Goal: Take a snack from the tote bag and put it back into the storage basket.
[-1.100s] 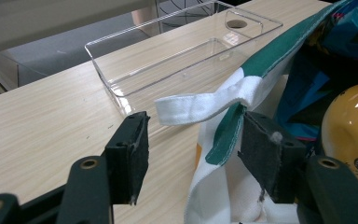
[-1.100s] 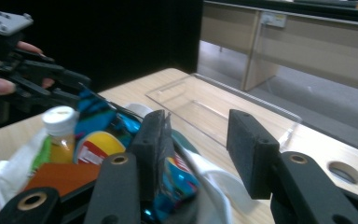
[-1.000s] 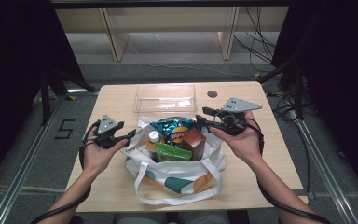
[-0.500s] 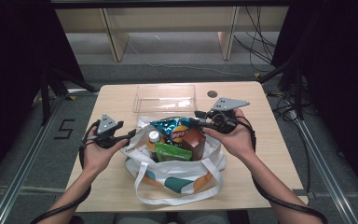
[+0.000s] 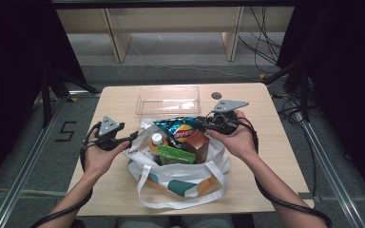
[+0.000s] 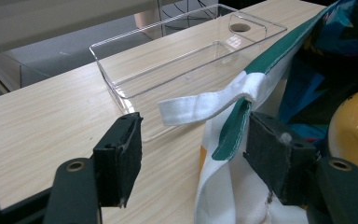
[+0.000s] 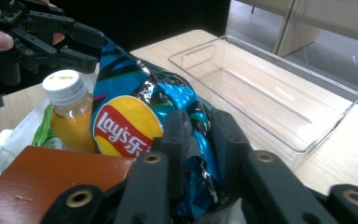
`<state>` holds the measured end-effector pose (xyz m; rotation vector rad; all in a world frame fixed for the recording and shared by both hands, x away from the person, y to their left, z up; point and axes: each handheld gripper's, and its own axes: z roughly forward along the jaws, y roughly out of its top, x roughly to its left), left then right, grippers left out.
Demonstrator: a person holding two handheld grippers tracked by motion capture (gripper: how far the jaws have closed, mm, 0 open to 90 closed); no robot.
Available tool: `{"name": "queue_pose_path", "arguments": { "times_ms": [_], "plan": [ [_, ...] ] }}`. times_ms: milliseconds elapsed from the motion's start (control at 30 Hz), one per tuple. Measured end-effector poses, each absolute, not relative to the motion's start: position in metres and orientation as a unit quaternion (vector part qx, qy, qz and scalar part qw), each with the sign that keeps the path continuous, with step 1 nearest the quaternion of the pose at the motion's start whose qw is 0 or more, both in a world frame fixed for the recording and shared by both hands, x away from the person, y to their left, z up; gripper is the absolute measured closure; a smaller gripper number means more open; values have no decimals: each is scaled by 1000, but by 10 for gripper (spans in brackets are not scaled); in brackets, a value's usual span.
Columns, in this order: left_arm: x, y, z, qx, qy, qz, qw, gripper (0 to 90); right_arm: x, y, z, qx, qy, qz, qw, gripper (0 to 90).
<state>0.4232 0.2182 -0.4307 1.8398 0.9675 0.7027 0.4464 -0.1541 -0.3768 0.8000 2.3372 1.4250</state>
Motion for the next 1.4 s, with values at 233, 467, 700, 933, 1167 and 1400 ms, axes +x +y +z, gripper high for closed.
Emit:
{"name": "queue_pose_path", "arguments": {
  "times_ms": [233,467,700,933,1167,1400],
  "plan": [
    [423,218,-431,744,395,286,457,350,447,-154,-378,270,815,489,153,853],
    [423,220,-431,743,396,287,456,349,441,-151,-377,265,799,506,188,874],
    [424,220,-431,741,399,286,458,348,438,-151,-372,264,792,515,194,882],
    [423,219,-431,741,398,288,458,347,436,-153,-364,252,785,525,214,887],
    [424,220,-431,741,400,287,457,346,431,-150,-359,264,778,532,206,888],
    [423,220,-431,739,401,287,459,346,432,-149,-355,247,776,541,209,889]
  ]
}}
